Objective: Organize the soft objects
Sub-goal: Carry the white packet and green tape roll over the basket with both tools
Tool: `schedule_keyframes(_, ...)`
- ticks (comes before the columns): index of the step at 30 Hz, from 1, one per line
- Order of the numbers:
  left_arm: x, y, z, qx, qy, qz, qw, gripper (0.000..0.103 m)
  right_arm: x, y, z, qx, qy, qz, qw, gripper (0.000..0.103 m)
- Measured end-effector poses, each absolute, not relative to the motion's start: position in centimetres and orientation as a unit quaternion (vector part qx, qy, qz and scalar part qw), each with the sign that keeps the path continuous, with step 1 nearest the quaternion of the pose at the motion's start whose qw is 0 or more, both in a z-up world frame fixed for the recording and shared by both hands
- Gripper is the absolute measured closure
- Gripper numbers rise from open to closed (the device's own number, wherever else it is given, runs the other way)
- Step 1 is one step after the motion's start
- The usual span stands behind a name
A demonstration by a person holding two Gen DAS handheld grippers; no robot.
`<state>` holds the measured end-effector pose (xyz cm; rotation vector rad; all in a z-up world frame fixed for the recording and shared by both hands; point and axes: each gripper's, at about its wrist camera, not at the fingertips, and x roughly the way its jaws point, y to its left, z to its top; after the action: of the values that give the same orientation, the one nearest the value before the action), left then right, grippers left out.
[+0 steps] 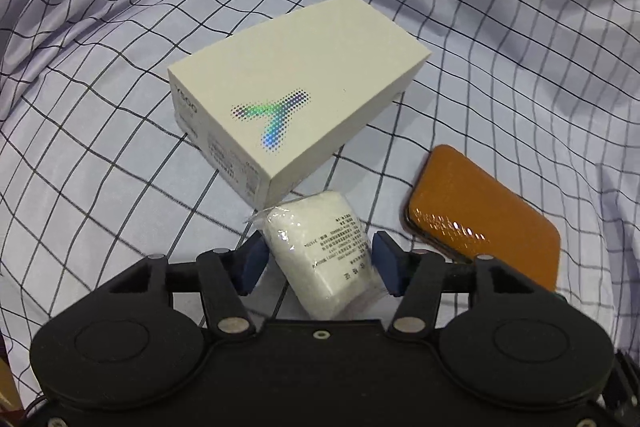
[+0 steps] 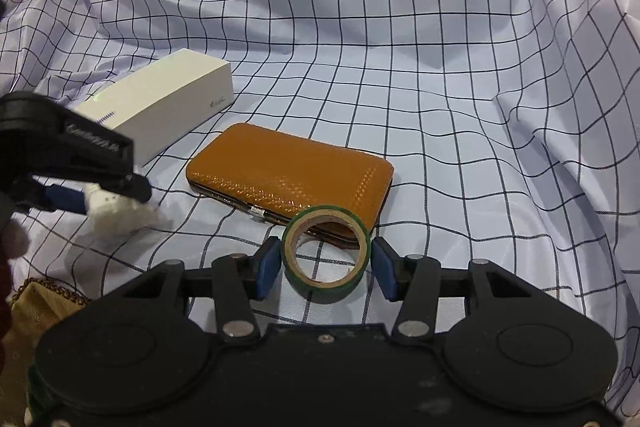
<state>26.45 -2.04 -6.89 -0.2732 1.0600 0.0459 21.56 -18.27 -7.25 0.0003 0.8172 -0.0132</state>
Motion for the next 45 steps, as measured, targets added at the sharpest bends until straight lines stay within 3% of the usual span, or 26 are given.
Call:
schedule_keyframes(24, 13.6, -0.4, -0.6, -0.101, 0.451, -0.079, 0.883, 0.051, 10.3, -16.7, -2.0, 0.034, 0.345, -0.005, 0.938, 0.055)
schedule_keyframes(45, 4.7, -0.9, -1.0, -0.082, 0.443, -0.112, 0.886, 0.051, -0.2, -17.0, -0.6, 0.092, 0.319, -0.001, 0.943, 0.055)
